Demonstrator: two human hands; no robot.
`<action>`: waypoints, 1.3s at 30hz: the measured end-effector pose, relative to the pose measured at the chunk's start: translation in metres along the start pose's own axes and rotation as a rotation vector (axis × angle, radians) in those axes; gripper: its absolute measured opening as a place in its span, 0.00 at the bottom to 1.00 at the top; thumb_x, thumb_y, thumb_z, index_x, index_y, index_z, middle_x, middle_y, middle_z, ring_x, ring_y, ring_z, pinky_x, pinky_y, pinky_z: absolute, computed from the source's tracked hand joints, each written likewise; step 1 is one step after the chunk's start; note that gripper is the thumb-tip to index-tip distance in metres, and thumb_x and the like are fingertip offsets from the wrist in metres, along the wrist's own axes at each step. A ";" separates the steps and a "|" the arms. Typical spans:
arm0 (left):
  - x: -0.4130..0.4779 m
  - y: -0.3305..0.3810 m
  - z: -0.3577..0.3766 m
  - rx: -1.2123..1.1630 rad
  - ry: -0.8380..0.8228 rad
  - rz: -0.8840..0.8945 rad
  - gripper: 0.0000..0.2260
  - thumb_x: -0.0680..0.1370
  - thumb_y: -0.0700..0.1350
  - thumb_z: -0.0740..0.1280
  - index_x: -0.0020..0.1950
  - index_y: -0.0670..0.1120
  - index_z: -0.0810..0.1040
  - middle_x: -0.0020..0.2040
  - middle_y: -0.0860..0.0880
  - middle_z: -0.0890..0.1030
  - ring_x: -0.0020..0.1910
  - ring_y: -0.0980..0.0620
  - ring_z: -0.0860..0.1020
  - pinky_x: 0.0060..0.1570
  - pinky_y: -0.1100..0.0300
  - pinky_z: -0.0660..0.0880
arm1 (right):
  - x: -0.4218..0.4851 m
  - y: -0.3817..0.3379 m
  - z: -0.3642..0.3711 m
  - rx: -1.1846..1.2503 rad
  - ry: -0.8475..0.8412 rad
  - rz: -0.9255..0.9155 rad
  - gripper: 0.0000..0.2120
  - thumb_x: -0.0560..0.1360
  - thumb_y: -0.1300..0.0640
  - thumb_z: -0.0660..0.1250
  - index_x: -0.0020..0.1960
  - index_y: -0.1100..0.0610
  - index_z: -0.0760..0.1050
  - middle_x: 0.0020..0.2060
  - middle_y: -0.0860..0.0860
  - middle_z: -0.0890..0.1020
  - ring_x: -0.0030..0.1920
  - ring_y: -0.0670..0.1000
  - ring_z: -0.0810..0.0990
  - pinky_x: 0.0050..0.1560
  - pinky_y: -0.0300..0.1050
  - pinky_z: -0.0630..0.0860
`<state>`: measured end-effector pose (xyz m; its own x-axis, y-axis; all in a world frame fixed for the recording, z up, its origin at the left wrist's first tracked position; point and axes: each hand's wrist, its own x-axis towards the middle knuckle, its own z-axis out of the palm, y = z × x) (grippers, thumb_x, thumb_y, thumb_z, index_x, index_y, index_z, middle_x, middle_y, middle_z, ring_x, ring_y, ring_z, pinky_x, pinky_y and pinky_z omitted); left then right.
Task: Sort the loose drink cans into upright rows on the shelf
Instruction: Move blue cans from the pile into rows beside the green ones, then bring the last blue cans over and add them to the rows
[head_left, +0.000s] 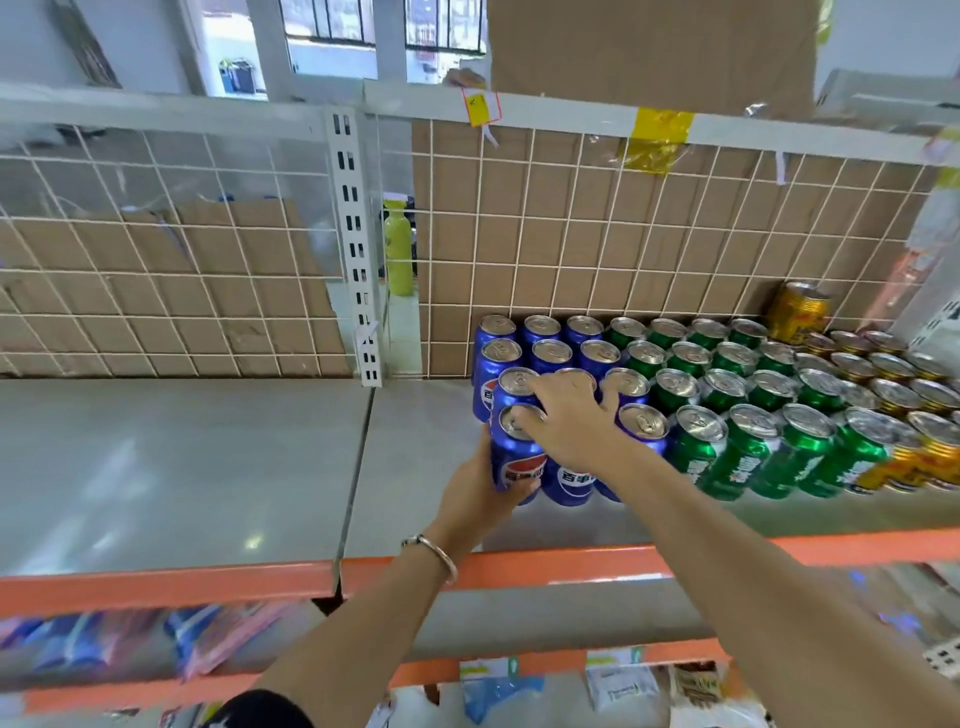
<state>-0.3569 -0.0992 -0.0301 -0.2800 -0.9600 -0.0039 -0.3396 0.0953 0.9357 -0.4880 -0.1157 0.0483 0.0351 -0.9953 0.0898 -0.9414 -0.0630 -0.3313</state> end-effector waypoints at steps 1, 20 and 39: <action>-0.004 0.000 0.002 0.005 0.027 -0.009 0.34 0.73 0.44 0.71 0.74 0.52 0.57 0.64 0.53 0.74 0.62 0.52 0.76 0.60 0.57 0.75 | -0.009 -0.007 0.003 -0.002 0.082 -0.034 0.15 0.78 0.48 0.57 0.64 0.47 0.69 0.62 0.45 0.72 0.67 0.51 0.64 0.70 0.61 0.46; -0.132 -0.042 -0.168 0.464 0.352 -0.223 0.25 0.77 0.46 0.66 0.73 0.44 0.65 0.72 0.46 0.68 0.71 0.48 0.65 0.68 0.62 0.58 | -0.046 -0.092 0.078 -0.208 -0.016 -0.327 0.27 0.74 0.54 0.52 0.72 0.56 0.65 0.72 0.51 0.66 0.72 0.51 0.63 0.72 0.62 0.46; -0.352 -0.173 -0.518 0.337 0.833 -0.576 0.22 0.75 0.47 0.66 0.69 0.45 0.72 0.68 0.50 0.73 0.68 0.50 0.71 0.68 0.55 0.67 | -0.020 -0.498 0.224 -0.091 -0.282 -0.608 0.23 0.80 0.52 0.51 0.75 0.48 0.56 0.64 0.46 0.76 0.67 0.49 0.70 0.71 0.54 0.45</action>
<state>0.2660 0.0863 -0.0076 0.6609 -0.7486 -0.0528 -0.4915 -0.4849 0.7234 0.0555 -0.0805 0.0008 0.6418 -0.7667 -0.0175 -0.7508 -0.6235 -0.2182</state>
